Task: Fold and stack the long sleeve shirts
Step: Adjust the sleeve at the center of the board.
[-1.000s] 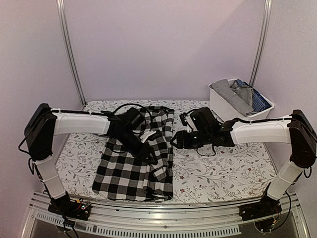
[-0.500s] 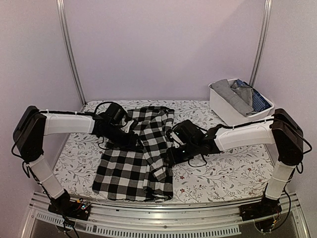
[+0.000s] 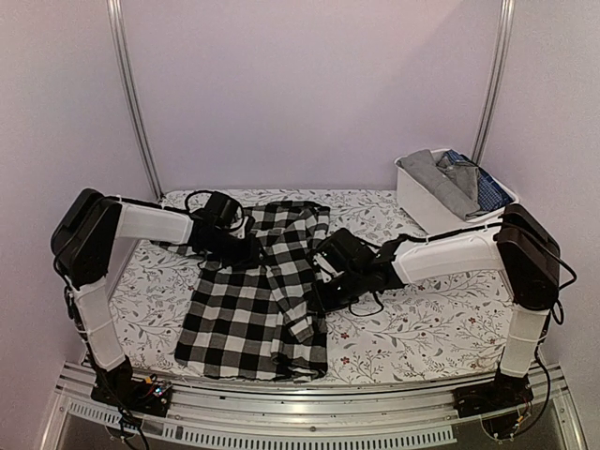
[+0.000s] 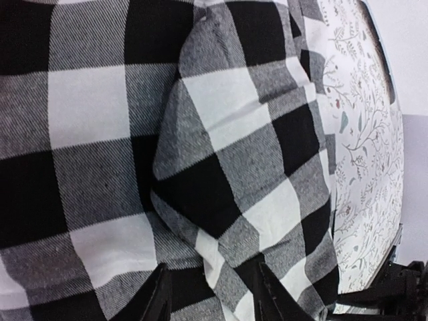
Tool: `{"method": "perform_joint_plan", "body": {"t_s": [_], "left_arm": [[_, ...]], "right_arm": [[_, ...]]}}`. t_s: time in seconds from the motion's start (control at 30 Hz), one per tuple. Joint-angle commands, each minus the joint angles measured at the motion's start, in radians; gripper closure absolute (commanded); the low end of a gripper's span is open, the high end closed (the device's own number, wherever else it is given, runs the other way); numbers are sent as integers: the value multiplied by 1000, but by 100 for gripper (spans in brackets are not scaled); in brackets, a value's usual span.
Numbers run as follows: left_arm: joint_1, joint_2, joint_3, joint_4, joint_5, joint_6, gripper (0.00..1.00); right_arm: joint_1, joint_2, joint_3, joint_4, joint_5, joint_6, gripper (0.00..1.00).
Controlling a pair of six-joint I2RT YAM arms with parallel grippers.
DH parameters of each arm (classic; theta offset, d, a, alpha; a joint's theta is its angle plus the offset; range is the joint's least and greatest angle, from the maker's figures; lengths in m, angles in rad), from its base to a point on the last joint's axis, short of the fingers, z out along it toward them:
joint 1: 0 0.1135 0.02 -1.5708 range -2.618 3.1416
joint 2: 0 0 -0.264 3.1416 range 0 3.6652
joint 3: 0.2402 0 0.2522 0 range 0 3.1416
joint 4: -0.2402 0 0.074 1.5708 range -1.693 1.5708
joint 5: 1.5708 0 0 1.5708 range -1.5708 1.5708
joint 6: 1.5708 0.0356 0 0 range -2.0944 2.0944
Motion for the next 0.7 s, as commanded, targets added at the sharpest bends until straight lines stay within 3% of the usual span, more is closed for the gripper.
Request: {"method": "perform_joint_plan", "body": {"t_s": [0.0,0.17,0.47,0.67], "left_arm": [[15,74,73,44,-4,-3,61],[16,124,107,42,0,3,66],[16,108,122,37,18,28,94],[16,89,115,30,44,39,98]], "right_arm": [[18,6,49,-58,-21,10,87],[31,1,98,-158,-21,27,95],[43,-30,163,-393,-95,139,97],[43,-61,177,-487,-145,184,97]]}}
